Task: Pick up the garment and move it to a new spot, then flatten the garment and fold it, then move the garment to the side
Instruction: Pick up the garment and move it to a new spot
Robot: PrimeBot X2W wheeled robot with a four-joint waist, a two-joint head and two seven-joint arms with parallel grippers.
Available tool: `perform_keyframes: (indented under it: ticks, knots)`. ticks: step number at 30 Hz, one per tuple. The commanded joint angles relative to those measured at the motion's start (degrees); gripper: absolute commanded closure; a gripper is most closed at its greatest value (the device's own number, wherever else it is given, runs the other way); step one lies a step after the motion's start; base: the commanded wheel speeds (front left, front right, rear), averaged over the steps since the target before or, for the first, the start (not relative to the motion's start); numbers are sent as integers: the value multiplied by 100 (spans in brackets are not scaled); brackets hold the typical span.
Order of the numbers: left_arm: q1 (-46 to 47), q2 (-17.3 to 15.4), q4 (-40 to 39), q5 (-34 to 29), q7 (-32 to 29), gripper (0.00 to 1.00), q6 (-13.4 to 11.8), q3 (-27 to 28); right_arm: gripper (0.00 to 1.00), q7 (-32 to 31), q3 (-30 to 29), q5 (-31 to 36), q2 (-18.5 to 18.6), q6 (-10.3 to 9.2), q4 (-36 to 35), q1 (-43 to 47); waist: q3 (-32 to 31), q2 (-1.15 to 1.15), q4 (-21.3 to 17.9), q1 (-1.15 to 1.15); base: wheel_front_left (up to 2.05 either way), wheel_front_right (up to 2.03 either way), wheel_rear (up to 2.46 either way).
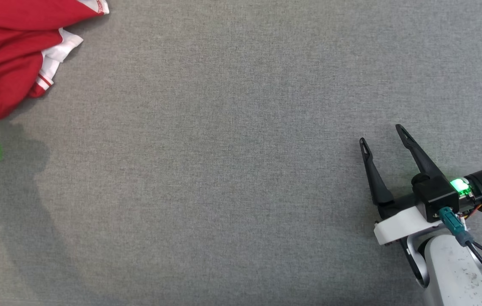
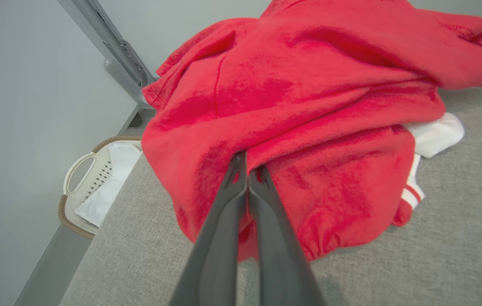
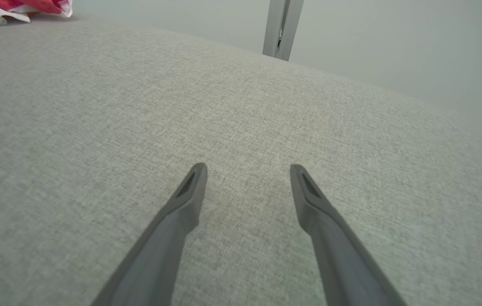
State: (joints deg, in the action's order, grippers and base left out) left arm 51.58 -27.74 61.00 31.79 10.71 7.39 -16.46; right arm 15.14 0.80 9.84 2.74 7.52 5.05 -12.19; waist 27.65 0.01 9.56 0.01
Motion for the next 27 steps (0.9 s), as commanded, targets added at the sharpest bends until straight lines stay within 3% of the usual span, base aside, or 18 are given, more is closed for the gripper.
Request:
perform_keyframes:
  ticks: [1, 9, 18, 27]
  knots:
    - [102, -100, 35, 22, 73, 100, 13, -4, 0, 2, -2, -43, 26, -6, 34, 13, -110, -1, -14, -1, 0, 0, 0]
    - [247, -474, 27, -163, 302, 100, 13, -126, 0, 2, 51, -311, 25, -6, 174, 121, -704, -1, -144, -1, 0, 0, 0]
    - [584, -836, -660, -567, 327, 100, 13, -624, 0, 2, 73, -731, 25, -6, 372, 374, -1663, -1, -418, -1, 0, 0, 0]
    - [822, -722, -1920, -629, -35, 100, 13, -1589, 0, 2, 21, -1047, 23, -6, 493, 748, -2507, -1, -838, -1, 0, 0, 0]
